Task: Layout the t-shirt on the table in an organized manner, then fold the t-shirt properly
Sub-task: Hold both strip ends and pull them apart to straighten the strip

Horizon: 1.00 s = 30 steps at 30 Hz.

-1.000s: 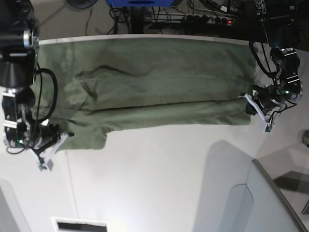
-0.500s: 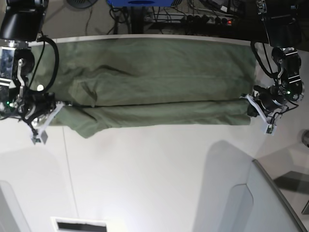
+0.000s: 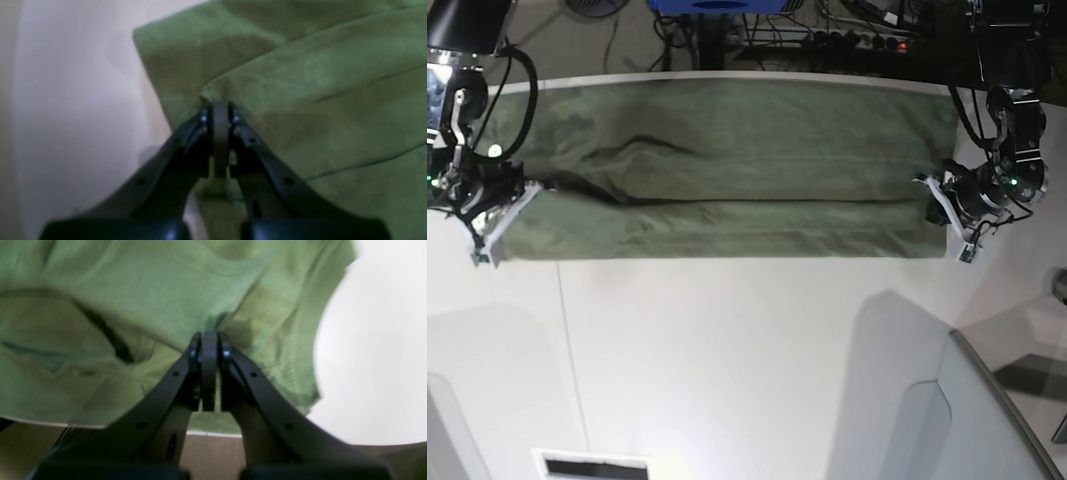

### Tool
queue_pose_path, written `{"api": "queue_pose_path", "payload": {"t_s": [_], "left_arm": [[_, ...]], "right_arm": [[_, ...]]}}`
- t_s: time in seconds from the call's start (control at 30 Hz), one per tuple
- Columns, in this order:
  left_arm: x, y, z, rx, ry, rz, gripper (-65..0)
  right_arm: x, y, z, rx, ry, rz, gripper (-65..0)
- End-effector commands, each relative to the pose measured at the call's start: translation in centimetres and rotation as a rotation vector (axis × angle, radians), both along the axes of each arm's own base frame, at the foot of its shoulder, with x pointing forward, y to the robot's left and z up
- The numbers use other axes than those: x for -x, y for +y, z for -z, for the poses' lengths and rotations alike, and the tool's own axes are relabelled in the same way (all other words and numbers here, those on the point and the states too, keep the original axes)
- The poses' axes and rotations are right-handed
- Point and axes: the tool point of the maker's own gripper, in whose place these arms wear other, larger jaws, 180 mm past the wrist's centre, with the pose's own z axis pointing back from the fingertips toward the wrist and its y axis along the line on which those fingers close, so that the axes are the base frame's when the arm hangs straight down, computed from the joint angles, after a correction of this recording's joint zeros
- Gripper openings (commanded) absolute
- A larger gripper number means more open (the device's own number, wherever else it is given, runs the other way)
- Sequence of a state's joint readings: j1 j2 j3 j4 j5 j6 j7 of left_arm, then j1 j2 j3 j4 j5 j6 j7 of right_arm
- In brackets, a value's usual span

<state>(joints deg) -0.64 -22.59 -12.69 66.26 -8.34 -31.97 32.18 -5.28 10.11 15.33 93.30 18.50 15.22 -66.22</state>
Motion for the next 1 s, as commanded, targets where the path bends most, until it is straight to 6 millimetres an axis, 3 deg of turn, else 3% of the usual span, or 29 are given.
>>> {"api": "queue_pose_path", "payload": {"t_s": [0.0, 0.13, 0.7, 0.97], "left_arm": [[-1.3, 0.7, -1.5, -0.013, -0.05, 0.006, -65.0], [-1.6, 0.4, -2.0, -0.017, -0.065, 0.017, -65.0], [0.8, 0.6, -1.1, -0.033, -0.026, 0.033, -65.0], [1.5, 0.6, -0.7, -0.035, -0.012, 0.034, -65.0]], "right_arm": [[-0.8, -0.7, -0.9, 0.016, -0.036, 0.002, -65.0], [-0.2, -0.6, -0.5, 0.013, -0.022, 0.002, -65.0], [1.1, -0.5, 0.4, 0.011, 0.012, 0.003, -65.0], [2.5, -0.4, 2.5, -0.013, 0.081, 0.019, -65.0]]}}
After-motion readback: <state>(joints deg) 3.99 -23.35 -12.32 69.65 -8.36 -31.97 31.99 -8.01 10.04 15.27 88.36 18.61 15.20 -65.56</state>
